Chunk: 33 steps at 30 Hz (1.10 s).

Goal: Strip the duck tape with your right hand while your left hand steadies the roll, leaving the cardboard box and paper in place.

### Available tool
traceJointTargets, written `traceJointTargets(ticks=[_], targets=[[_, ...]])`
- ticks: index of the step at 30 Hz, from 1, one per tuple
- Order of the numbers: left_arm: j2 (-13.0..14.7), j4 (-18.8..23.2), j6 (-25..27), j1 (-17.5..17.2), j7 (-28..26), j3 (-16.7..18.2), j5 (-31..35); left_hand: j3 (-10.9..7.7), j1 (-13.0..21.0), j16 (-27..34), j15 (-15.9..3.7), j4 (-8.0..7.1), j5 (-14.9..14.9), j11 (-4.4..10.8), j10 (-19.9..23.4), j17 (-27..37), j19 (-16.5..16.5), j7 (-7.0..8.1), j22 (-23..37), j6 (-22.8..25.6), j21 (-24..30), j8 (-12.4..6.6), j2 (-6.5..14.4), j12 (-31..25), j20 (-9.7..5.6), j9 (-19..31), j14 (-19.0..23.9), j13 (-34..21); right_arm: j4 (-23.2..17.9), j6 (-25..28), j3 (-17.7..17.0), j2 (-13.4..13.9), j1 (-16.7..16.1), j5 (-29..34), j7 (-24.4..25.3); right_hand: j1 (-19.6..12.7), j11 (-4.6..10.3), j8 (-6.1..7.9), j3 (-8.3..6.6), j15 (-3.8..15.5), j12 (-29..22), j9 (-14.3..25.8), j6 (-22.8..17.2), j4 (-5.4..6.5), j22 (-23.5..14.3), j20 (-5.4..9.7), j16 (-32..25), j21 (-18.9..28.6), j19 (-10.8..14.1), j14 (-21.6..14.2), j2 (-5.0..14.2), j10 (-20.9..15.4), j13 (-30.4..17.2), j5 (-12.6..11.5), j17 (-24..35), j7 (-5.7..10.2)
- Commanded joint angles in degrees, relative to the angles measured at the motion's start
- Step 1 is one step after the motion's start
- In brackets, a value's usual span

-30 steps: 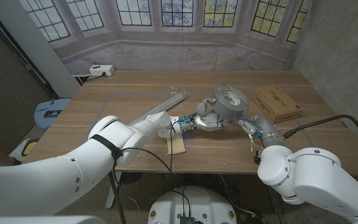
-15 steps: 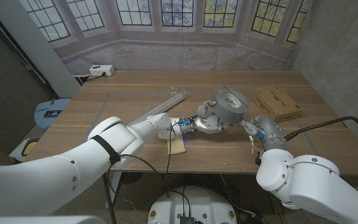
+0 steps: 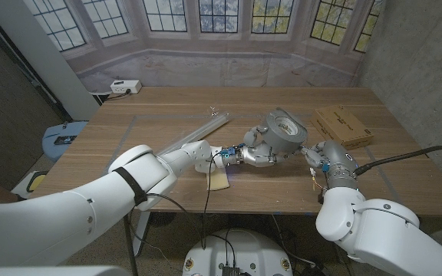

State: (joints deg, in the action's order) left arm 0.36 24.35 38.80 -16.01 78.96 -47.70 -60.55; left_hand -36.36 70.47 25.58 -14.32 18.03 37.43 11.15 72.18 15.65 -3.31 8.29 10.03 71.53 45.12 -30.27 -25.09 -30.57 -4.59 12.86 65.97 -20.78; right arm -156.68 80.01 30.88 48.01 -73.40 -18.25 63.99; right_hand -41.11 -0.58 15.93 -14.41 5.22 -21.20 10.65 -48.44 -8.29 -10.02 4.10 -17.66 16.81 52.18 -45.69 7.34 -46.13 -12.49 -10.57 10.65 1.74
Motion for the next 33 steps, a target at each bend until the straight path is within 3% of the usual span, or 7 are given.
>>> traceJointTargets(ticks=[1,16,25,33], targets=[[0.9,0.8,0.2,0.1,0.0,-3.2,-2.4,-24.54,22.1,4.0,1.45,-6.88,0.4,0.41,6.4,17.7,-0.2,-1.67,0.3,4.4,9.4,-27.33,15.1,-9.7,-0.5,18.5,8.9,-25.0,0.6,0.0,-0.9,2.3,0.4,-0.5,0.0,-0.1,0.23,0.37,-0.31,3.85,-0.2,0.2,-0.7,-0.33,-0.1,0.09,-0.1,0.2,0.9,-0.9,0.45,-0.7,0.0,0.1,0.0,0.09],[1.4,0.5,-0.3,0.6,0.0,-5.3,-4.6,-24.66,22.3,3.9,1.44,-6.8,0.3,0.34,6.3,17.7,-0.1,-1.67,0.3,4.3,9.7,-27.27,15.1,-9.6,-0.39,18.6,8.9,-25.1,2.0,0.0,-3.5,6.2,1.5,-3.4,0.0,0.1,0.44,0.01,-0.64,4.09,0.1,0.1,-1.2,-0.17,-0.2,0.25,0.3,0.1,1.2,-1.7,0.48,-1.3,0.1,0.2,0.0,0.26],[1.2,0.1,-0.4,0.7,0.0,-5.1,-4.2,-24.74,22.3,3.9,1.45,-6.81,0.3,0.4,6.2,17.7,-0.1,-1.59,0.3,4.3,9.8,-27.27,15.1,-9.6,-0.39,18.8,8.9,-25.2,2.7,0.0,-4.0,5.2,1.1,-2.8,0.0,0.1,0.58,-0.29,-0.82,4.15,0.3,0.1,-1.2,-0.09,-0.2,0.28,0.6,-0.1,1.3,-1.8,0.51,-1.3,0.1,0.2,0.0,0.34],[0.8,-0.5,-1.0,1.1,0.0,-5.2,-3.7,-24.76,22.2,3.9,1.45,-6.79,0.2,0.39,6.2,17.7,-0.1,-1.58,0.3,4.2,9.9,-27.13,15.0,-9.6,-0.38,18.7,9.0,-25.2,3.5,0.0,-3.5,2.2,-0.2,1.8,0.0,0.2,1.21,-0.17,-1.1,4.6,0.1,0.2,-2.8,-0.08,-0.2,0.43,0.6,0.1,2.4,-3.5,0.45,-2.9,0.2,0.2,0.0,0.74]])
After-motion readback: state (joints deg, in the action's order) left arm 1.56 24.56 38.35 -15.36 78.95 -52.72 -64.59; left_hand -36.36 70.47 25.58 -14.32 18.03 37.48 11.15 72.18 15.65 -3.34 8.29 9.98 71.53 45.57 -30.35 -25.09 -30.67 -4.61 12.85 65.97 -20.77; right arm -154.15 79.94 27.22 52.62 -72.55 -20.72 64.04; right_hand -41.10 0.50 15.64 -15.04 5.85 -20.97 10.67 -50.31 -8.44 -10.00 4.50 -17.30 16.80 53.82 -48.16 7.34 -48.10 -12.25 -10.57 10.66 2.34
